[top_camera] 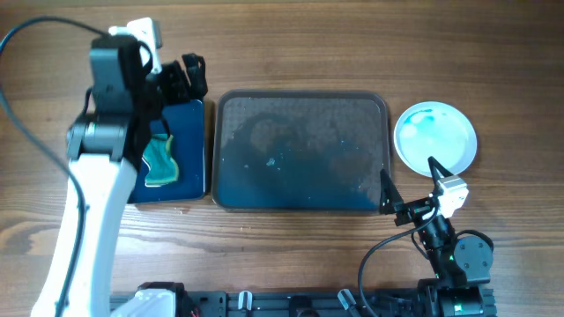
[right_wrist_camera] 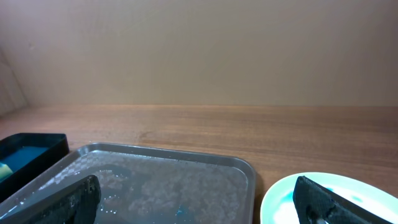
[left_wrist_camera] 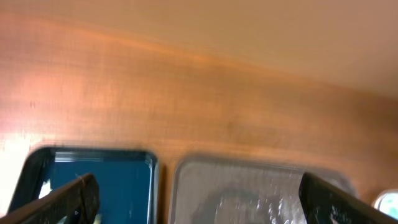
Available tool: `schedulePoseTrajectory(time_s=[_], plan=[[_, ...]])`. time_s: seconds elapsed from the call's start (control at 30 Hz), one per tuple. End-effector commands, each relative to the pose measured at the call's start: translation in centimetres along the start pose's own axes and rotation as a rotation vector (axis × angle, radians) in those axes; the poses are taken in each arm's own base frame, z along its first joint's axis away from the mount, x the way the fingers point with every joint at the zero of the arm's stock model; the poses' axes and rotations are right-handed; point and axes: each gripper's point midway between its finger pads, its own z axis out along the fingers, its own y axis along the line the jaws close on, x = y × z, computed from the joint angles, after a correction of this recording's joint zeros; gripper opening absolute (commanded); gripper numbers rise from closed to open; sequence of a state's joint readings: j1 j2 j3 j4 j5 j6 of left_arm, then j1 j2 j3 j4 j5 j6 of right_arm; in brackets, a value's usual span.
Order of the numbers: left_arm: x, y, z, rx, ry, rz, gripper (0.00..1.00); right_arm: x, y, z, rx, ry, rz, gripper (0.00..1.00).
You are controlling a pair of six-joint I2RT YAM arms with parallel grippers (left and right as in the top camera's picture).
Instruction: Clean dirty plates on tray and stack at the side
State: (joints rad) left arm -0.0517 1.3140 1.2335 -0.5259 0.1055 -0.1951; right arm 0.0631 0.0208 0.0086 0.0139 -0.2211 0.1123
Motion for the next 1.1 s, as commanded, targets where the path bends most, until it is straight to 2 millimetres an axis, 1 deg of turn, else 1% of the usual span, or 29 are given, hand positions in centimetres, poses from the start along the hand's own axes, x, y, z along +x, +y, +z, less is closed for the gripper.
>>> schedulePoseTrajectory(time_s=[0.0,0.1,0.2,0.3,0.37,0.5,0.63,0.87,1.0,1.07], plan=[[2.6,0.2,-2.7,0.054,-0.129,0.022,1.0,0.1,0.3,0.0,-0.018,0.001,0.019,0.99],[4.8,1.3,-5.3,0.067,-0.261,0.027,1.0,0.1,0.3,0.0,-0.018,0.001,0.018,1.0],[7.4,2.9,-7.9,0.058,-0.379,0.025,1.0,0.1,0.3,0.0,-0.018,0.001,0.019,1.0],[9.6,4.1,-9.8,0.045,-0.475,0.025,1.0,0.1,0.3,0.0,-0.018,0.001,0.018,1.0],[10.8,4.6,-10.2,0.04,-0.513,0.026,1.0,0.1,0.3,0.0,-0.018,0.001,0.019,1.0],[13.2,5.2,-9.4,0.043,-0.524,0.028,1.0,0.1,0.3,0.0,-0.018,0.001,0.019,1.0],[14.7,5.7,-8.5,0.038,-0.515,0.026,1.0,0.1,0.3,0.0,-0.018,0.001,0.019,1.0],[16.2,5.9,-7.8,0.04,-0.544,0.032,1.0,0.1,0.3,0.0,-0.018,0.001,0.019,1.0],[16.5,6.7,-7.2,0.007,-0.564,0.023,1.0,0.1,0.3,0.0,-0.018,0.001,0.019,1.0],[17.0,7.0,-6.8,-0.001,-0.551,0.02,1.0,0.1,0.3,0.0,-0.018,0.001,0.019,1.0]])
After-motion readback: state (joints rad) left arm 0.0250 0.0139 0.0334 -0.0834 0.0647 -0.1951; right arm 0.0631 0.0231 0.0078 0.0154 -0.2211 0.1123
